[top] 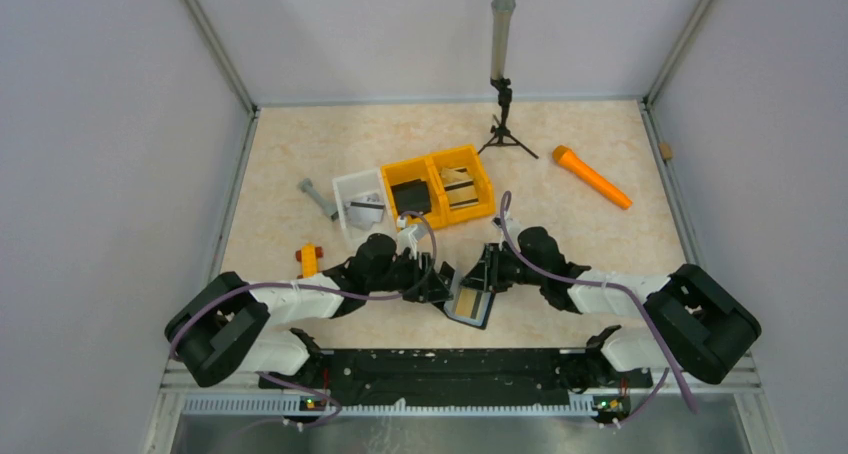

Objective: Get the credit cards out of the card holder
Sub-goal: Remove the credit card from the card holder.

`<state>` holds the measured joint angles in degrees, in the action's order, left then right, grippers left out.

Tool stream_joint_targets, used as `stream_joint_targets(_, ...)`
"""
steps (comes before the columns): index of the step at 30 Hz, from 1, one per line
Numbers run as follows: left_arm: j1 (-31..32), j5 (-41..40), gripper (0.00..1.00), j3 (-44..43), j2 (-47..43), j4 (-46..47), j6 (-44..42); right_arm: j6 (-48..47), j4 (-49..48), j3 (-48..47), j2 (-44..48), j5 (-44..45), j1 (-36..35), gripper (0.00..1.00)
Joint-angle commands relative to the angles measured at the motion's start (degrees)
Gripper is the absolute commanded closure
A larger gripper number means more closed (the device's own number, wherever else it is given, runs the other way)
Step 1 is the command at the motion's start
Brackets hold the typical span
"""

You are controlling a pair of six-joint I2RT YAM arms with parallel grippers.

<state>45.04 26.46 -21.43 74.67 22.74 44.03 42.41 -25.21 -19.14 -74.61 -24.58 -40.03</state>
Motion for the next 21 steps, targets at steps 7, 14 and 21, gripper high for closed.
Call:
stream_joint_targets(7, -0.10, 2.33, 0.67, -1.39, 0.15, 4.60, -0.27, -1.09, -0.79, 0.66, 1.76, 0.22, -0.66, 0.70)
stream_joint_targets(14, -0.11, 3.22, 0.57, -1.16, 0.52, 6.31, 0.52, -1.54, -0.06, 0.98, 1.86, 0.62, -0.66, 0.70)
stream_joint_targets(21, -0.08, 3.82, 0.52, -1.74, 2.48, 6.27, 0.47, -1.52, -0.07, 1.21, 2.34, 0.41, -0.66, 0.70)
